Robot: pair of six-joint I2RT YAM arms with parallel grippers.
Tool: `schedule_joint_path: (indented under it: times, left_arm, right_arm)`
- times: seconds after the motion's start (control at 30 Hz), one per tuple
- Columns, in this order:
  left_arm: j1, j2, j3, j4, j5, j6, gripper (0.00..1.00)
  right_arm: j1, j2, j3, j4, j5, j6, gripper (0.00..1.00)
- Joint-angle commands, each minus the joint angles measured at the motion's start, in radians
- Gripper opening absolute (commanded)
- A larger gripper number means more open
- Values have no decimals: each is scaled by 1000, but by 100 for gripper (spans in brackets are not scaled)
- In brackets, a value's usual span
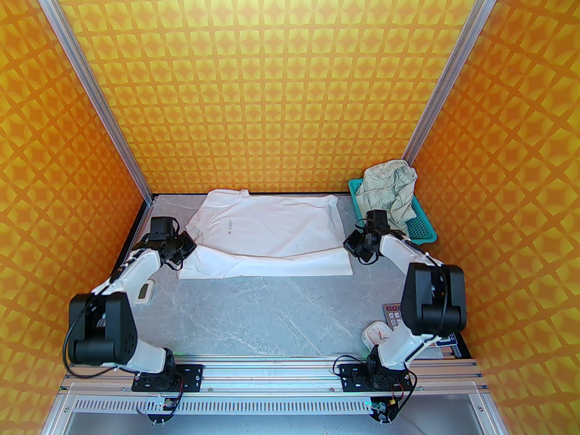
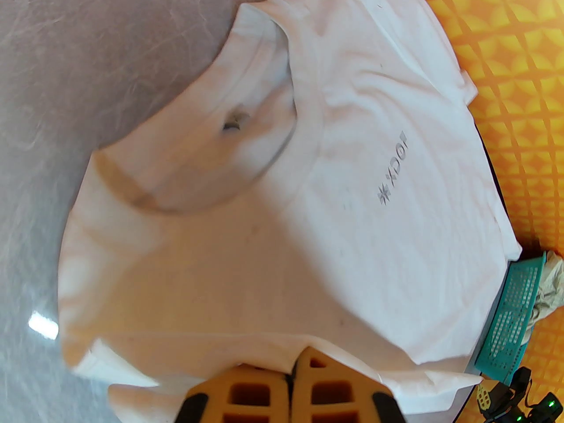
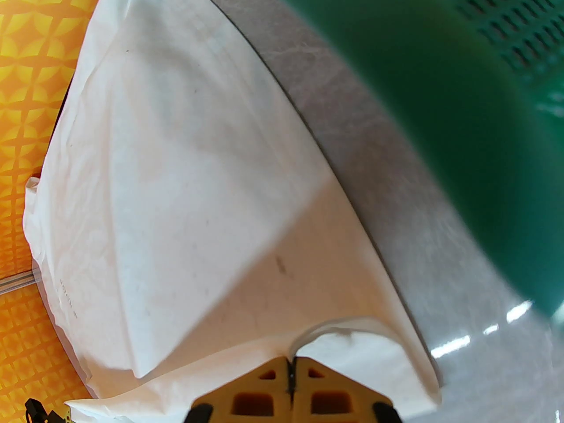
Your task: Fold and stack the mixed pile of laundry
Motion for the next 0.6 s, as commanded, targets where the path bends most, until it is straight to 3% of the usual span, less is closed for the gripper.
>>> schedule_joint_path:
  times: [0.0,0.37,0.43,0.5,0.57]
  left_arm:
    - [26,67,32,84,36,-24,0]
    - [36,185,47,140,62,-36,0]
    - [38,195,44,151,62,-43,0]
    - [39,196,39,158,62,-42,23]
    - [45,181,33,164,63,-32,39]
  right_arm:
    - [5,57,57,31,27,-21,0]
    - [23,128,177,6,32,-42,0]
    - [27,150,193,-1,37,-47,8]
    - [30,171,201,-1,44,-51,21]
    - [30,183,208,-5,49,-60,31]
